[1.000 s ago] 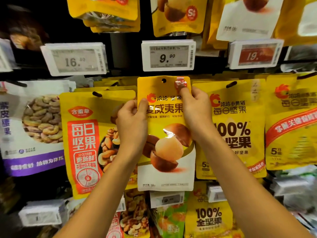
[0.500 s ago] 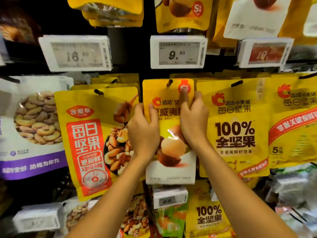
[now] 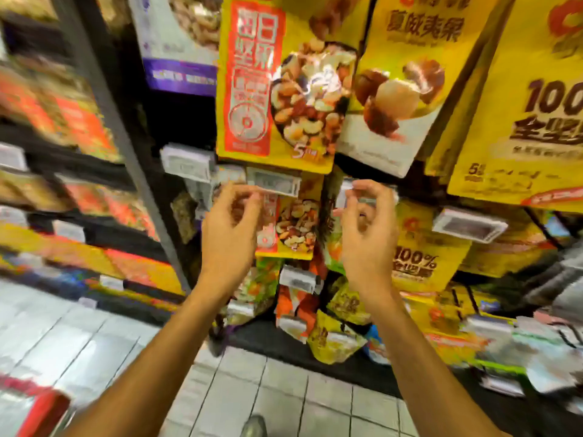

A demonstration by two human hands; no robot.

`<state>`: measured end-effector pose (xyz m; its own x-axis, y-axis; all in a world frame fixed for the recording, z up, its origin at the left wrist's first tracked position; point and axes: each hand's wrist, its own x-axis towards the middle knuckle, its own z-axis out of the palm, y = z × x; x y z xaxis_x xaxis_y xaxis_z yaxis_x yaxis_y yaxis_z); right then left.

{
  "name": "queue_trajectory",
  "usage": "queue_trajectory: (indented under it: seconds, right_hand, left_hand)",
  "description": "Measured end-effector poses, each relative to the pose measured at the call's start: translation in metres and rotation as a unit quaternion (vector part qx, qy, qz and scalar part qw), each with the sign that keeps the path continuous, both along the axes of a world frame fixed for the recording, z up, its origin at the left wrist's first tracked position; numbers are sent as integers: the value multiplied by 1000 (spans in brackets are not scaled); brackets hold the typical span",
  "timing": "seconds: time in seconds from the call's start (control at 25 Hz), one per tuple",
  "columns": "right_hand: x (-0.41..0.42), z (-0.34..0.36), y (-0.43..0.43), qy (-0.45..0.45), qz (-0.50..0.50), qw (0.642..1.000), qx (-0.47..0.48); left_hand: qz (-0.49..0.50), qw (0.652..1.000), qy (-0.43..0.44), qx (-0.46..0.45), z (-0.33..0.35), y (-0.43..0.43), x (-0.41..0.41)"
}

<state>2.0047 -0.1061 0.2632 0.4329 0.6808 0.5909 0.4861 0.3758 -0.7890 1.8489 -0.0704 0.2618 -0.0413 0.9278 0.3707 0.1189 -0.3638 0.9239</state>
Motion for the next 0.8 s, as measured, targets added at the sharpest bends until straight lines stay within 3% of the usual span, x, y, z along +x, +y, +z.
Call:
queue_trajectory:
  seconds: [0.12,0.36,0.52,0.64,0.72,0.8]
  right_hand:
    - [-66,-55,-34,58,202,955,-208]
    - [-225,-120,-100,57,438,824,-354]
    - [-353,-135,-161,9,586,723,-366]
    - [-457,-138,-186,-9,662,663,-350]
    - [-539,-146,-201,-81,690,617,-370]
    - [-613,-173,-214,-214,698,553,-401]
  left_hand:
    - [88,985,-31,-147,-59,-77,-72]
    - [300,906,-111,-278,-110,-241,-221]
    - [421,835,-182,-303,-132,-336,-317]
    - [477,799,-245,-273,-134,-380,-402]
    - [548,747,-265,-268,-143,-413,-475]
    - [597,675,-299,-315,-162,-445,-538]
